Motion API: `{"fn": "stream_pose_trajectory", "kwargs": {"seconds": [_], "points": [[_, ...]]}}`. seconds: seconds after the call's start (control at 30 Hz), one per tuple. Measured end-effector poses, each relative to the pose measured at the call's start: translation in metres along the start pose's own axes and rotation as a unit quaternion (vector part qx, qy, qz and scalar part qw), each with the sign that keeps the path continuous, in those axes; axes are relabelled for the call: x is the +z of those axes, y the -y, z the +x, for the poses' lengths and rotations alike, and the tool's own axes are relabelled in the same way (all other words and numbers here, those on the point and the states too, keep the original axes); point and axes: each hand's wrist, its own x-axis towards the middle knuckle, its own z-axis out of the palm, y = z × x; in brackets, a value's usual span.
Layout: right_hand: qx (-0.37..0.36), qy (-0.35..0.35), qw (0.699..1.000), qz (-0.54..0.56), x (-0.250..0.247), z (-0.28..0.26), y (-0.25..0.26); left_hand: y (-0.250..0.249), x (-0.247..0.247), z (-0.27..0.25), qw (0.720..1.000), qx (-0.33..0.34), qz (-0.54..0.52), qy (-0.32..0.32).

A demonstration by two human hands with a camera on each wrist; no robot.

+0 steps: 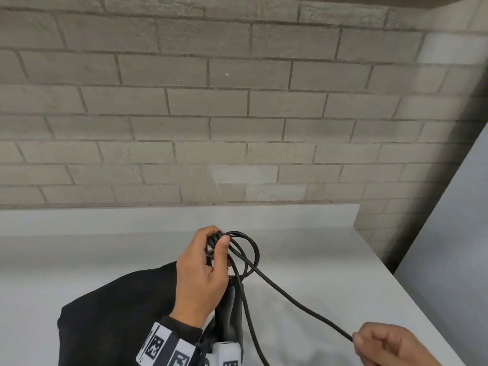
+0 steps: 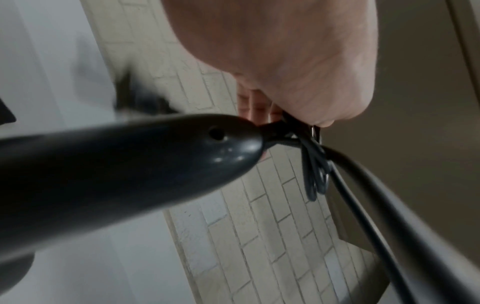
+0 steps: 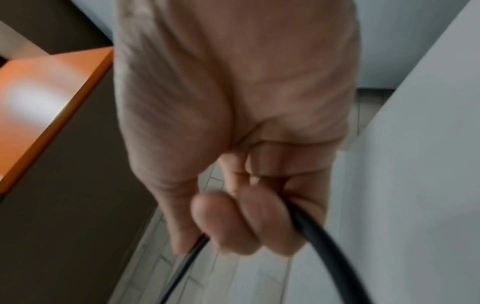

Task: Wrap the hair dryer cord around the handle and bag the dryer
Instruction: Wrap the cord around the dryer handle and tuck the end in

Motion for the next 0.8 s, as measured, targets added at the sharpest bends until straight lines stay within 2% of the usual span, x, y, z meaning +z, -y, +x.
{"fn": "stream_pose_trajectory", "kwargs": {"seconds": [0.07, 0.13, 0.2, 0.37, 0.53, 0.6, 0.7, 0.73, 0.8], "points": [[-0.012, -0.076, 0.996, 0.041, -0.001, 0.003, -0.006, -0.001, 0.003, -0.001, 1.000, -0.020, -0.018, -0.002], [-0.037, -0.171, 0.984, 0.028, 0.004, 0.010, -0.016, -0.005, 0.006, -0.002, 0.999, -0.029, -0.037, -0.004], [-0.064, -0.221, 0.973, -0.003, 0.014, 0.013, -0.020, -0.009, 0.009, -0.003, 0.998, -0.032, -0.047, 0.000], [-0.134, -0.256, 0.956, -0.052, 0.035, 0.030, -0.023, -0.008, 0.010, -0.005, 0.998, -0.041, -0.051, -0.018], [-0.173, -0.272, 0.947, 0.004, 0.064, 0.037, -0.017, -0.011, 0.010, -0.009, 0.998, -0.037, -0.043, -0.021], [-0.214, -0.319, 0.923, -0.026, 0.080, 0.034, -0.012, -0.015, 0.012, -0.010, 0.999, -0.030, -0.040, -0.021], [-0.319, -0.403, 0.856, -0.057, 0.104, 0.021, 0.009, -0.020, 0.016, -0.010, 0.998, -0.029, -0.047, -0.022], [-0.362, -0.407, 0.837, -0.055, 0.111, 0.016, 0.018, -0.020, 0.018, -0.011, 0.998, -0.028, -0.046, -0.020], [-0.439, -0.364, 0.819, -0.068, 0.123, 0.011, 0.030, -0.019, 0.020, -0.011, 0.999, -0.024, -0.034, -0.020]]}}
